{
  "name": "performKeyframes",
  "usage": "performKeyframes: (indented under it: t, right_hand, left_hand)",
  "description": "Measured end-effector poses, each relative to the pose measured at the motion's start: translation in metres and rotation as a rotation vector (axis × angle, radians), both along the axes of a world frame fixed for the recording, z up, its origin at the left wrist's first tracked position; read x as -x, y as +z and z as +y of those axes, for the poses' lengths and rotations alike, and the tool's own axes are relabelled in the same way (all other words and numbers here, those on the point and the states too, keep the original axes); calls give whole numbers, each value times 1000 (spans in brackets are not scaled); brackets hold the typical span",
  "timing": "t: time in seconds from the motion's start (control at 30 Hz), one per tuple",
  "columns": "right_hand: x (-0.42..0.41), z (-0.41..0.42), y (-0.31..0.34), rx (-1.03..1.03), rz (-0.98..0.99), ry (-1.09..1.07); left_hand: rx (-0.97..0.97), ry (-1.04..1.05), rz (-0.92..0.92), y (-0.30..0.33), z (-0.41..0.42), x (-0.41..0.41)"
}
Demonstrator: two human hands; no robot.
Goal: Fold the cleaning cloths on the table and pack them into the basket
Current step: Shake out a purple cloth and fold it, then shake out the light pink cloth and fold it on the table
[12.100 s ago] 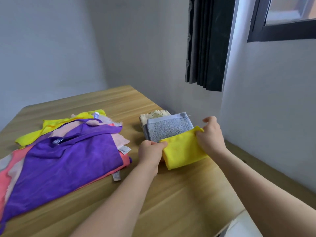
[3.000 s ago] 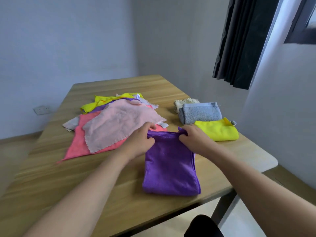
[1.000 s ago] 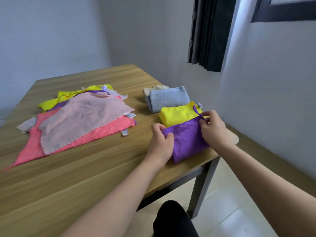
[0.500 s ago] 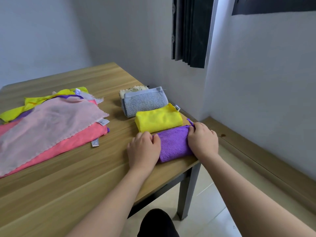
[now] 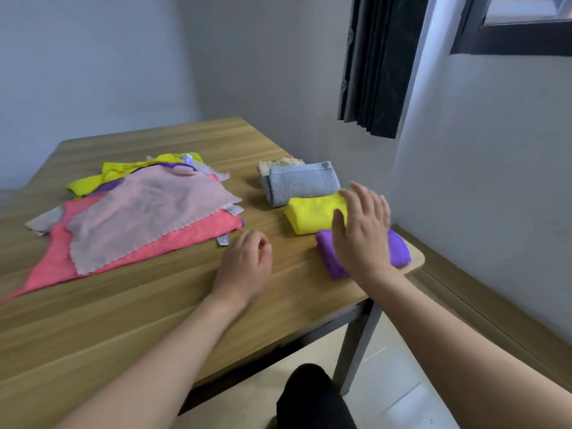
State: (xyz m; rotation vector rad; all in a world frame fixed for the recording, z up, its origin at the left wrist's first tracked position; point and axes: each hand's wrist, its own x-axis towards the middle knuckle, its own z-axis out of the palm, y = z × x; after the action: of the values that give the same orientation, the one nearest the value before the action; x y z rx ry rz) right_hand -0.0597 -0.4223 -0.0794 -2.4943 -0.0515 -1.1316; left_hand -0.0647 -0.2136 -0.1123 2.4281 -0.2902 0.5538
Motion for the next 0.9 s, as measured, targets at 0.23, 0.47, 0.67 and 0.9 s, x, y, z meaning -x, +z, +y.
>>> performKeyframes:
  t: [0.23, 0.47, 0.67, 0.9]
  right_hand:
    - [-13, 131, -13, 29, 125, 387]
    - [-46, 228, -29, -8, 366, 515]
    - [-89, 252, -37, -21, 358, 445]
    - [-123, 268, -40, 129, 458, 399]
  left_hand:
    - [-144, 274, -78, 7, 143, 13]
    - [3, 328, 128, 12, 231, -5]
    - [-146, 420, 89, 0, 238, -25]
    - [-182, 478, 59, -1, 237, -33]
